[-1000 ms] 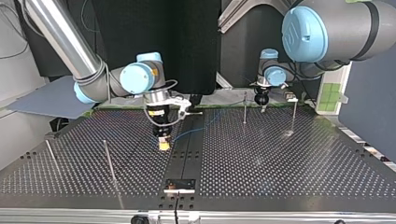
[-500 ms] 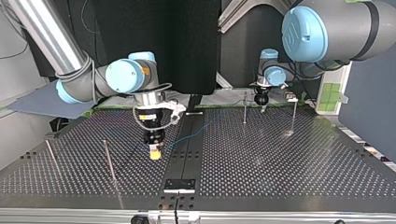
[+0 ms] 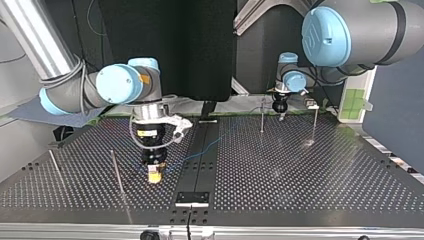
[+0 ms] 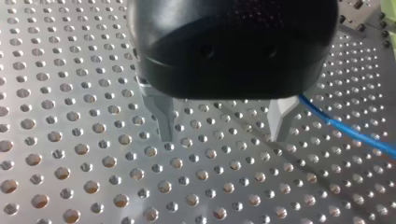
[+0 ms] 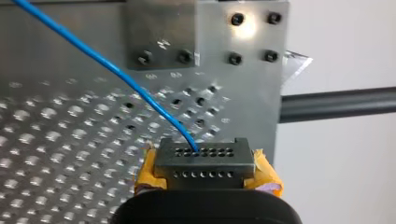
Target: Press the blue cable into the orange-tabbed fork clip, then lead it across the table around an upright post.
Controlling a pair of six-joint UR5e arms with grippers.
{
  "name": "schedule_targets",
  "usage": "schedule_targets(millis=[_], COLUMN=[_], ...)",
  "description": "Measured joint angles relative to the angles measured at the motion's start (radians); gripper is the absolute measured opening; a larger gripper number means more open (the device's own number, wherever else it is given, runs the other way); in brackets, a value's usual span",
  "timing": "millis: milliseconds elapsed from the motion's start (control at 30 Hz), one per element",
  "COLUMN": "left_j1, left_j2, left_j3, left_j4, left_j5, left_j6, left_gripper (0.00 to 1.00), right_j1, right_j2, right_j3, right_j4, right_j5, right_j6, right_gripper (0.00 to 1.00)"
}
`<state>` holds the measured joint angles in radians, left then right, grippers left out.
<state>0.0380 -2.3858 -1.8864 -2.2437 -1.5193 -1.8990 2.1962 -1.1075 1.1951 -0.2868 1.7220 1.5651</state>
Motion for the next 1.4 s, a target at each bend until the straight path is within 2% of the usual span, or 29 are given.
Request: schedule_targets(millis=[333,900,1100,1200,1400], left_j1=[0.0,0.0,0.0,0.0,0.0], left_j2=[0.0,0.0,0.0,0.0,0.0], left_j3=[0.0,0.0,0.0,0.0,0.0], left_j4=[0.001,0.001,0.001,0.001,0.001], left_j5=[-0.001,-0.004,-0.004,-0.005,-0.005], left_j6=[0.001,0.002,0.003,0.003,0.003], left_gripper=[1.0,1.0,1.0,1.0,1.0], right_j1=[-0.024,-0.075,-0.096,-0.107,-0.128], right_j2=[-0.013,-0.025,-0.047,-0.057,-0.061], right_j3=[-0.034,-0.036,-0.036,-0.036,-0.036], right_j4=[0.027,0.036,0.044,0.058,0.105], right_j5=[0.009,0.015,0.015,0.017,0.042], right_j6=[0.0,0.0,0.0,0.0,0.0], right_gripper=[0.01,0.01,0.01,0.01,0.01])
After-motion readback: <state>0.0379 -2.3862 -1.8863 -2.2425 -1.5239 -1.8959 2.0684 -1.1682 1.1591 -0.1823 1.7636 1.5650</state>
